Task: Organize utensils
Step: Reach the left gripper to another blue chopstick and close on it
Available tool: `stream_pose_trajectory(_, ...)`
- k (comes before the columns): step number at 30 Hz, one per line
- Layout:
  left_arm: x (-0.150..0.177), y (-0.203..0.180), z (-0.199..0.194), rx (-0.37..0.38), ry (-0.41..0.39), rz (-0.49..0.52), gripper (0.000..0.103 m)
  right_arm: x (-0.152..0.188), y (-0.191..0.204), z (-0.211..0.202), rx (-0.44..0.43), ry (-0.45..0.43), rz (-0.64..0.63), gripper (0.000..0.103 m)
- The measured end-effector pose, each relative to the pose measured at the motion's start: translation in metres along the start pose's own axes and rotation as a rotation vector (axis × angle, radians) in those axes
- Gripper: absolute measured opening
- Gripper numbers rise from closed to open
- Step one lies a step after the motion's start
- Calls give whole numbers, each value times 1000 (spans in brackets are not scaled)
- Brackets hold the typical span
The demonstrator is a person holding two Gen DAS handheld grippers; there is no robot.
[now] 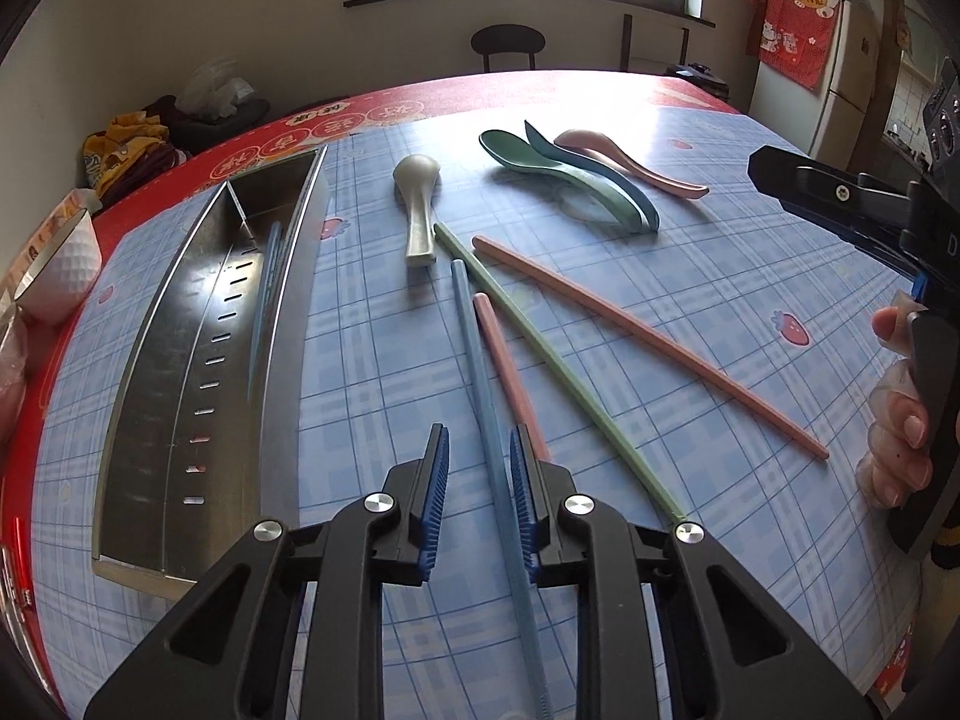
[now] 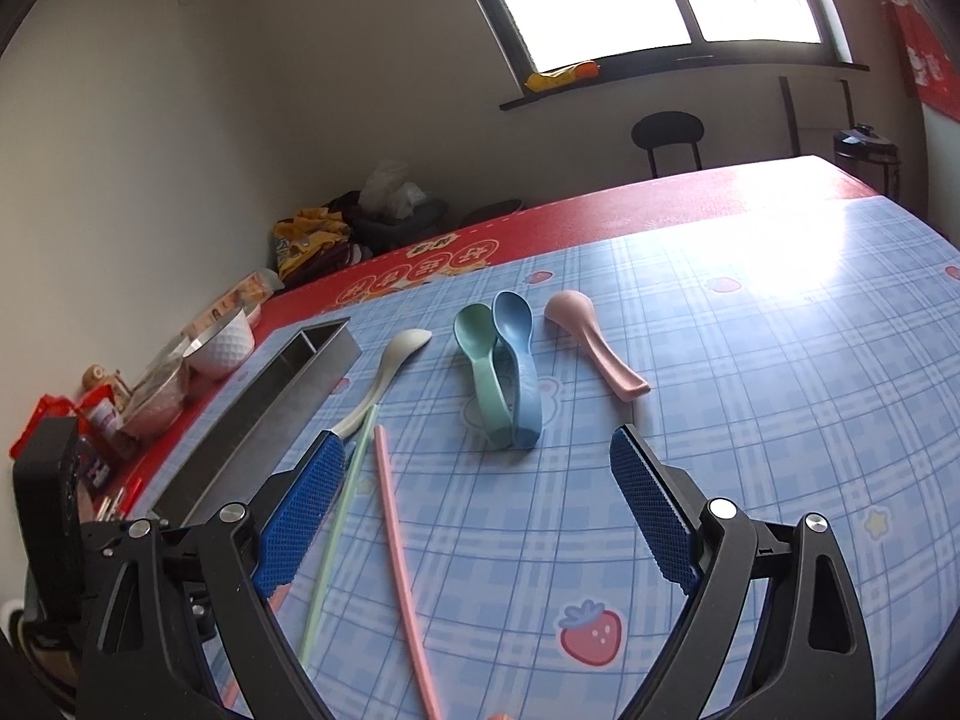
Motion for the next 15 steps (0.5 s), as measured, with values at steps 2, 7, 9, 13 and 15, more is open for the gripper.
stream_pose_trajectory(2,1,0,4,-5,10,2,20,1,2,-1,-4,-4,-8,87)
stream_pose_trajectory(7,-2,0,6,-9,6,12,17,2,5,-1,-6,-2,-15,87)
stream_pose_trajectory(9,-4,0,7,-13,7,12,17,2,5,-1,-5,-5,-16,87)
stream_pose_trajectory(13,-6,1,9,-8,4,0,17,0,4,0,-4,-6,-9,87)
stream_pose_trajectory(15,-5,2,9,0,-5,-9,17,0,3,0,-5,-5,-6,87)
Point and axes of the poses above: each gripper's, at about its wrist camera, not at the fingertips, and z roughly the way its jaws point, y to its left, x to its underside, the point moved 10 cm from there along z, roughly the way its jaws point, and after that the axes turned 14 degrees about z, right-handed, at the moved point
